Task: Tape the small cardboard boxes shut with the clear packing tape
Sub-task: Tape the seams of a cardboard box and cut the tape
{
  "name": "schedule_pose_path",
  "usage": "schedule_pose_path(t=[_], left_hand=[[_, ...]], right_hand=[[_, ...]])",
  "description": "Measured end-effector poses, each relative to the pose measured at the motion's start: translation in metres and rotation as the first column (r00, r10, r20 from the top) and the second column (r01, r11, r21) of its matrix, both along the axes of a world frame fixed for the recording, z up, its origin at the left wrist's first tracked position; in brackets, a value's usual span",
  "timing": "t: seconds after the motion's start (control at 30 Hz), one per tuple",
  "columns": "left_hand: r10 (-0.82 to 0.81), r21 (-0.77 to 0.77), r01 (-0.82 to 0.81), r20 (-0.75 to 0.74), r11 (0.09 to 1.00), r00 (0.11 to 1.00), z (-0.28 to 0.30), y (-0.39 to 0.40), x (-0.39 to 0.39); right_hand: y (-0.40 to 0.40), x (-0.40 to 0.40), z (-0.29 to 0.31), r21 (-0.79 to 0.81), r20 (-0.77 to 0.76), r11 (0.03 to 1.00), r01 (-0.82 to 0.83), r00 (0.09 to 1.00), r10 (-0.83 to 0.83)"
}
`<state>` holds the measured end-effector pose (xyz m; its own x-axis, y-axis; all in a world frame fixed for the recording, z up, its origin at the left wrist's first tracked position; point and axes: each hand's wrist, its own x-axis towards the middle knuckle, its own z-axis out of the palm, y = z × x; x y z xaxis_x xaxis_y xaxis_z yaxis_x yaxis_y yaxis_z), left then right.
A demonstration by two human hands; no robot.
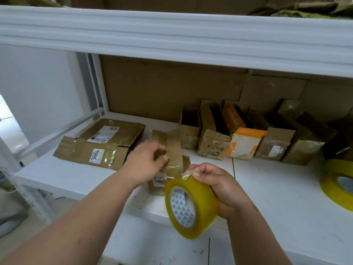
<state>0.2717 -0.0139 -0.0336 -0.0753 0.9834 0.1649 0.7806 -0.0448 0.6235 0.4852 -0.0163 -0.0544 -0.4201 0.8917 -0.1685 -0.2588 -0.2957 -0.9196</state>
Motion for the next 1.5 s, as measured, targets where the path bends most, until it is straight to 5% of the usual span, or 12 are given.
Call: schedule_pose_path(t=[0.1, 0.3, 0.5, 0.7, 1.0, 1.23, 1.5], left_hand=[[0.052, 0.118, -0.055, 0.034, 0.991, 0.998, -0.001, -0.009, 0.007], [0.006, 0.112, -0.019, 0.120, 0.994, 0.993, 0.007, -0.032, 0.026], [-0.073, -0.082, 0.087, 0.160, 0.993, 0.984, 0.018, -0.052, 0.049], [-0.066, -0.102, 0.091, 0.226, 0.991, 0.972, 0.016, -0.057, 0.059], [0.062, 0.018, -0.065, 0.138, 0.998, 0.989, 0.009, -0.068, 0.061], [0.304, 0.091, -0.356, 0.355, 0.930, 0.884, 0.018, -0.076, 0.039], [0.307, 0.075, -0.414, 0.554, 0.907, 0.774, 0.030, -0.084, 0.028]], right_hand=[[-0.002, 0.002, 0.003, 0.019, 0.027, 1.000, -0.007, 1.000, 0.006], [-0.006, 0.005, 0.003, 0.033, 0.035, 0.999, -0.029, 0.999, 0.028], [-0.006, 0.006, -0.001, 0.056, 0.020, 0.997, -0.058, 0.998, 0.057], [-0.013, 0.007, 0.000, 0.061, 0.048, 0.997, -0.037, 0.998, 0.034], [-0.023, 0.011, -0.005, 0.042, 0.051, 0.999, -0.010, 0.999, 0.008], [-0.027, 0.031, -0.018, 0.237, 0.101, 0.922, -0.305, 0.952, 0.289], [-0.030, 0.021, 0.001, 0.390, 0.169, 0.872, -0.295, 0.954, 0.247]])
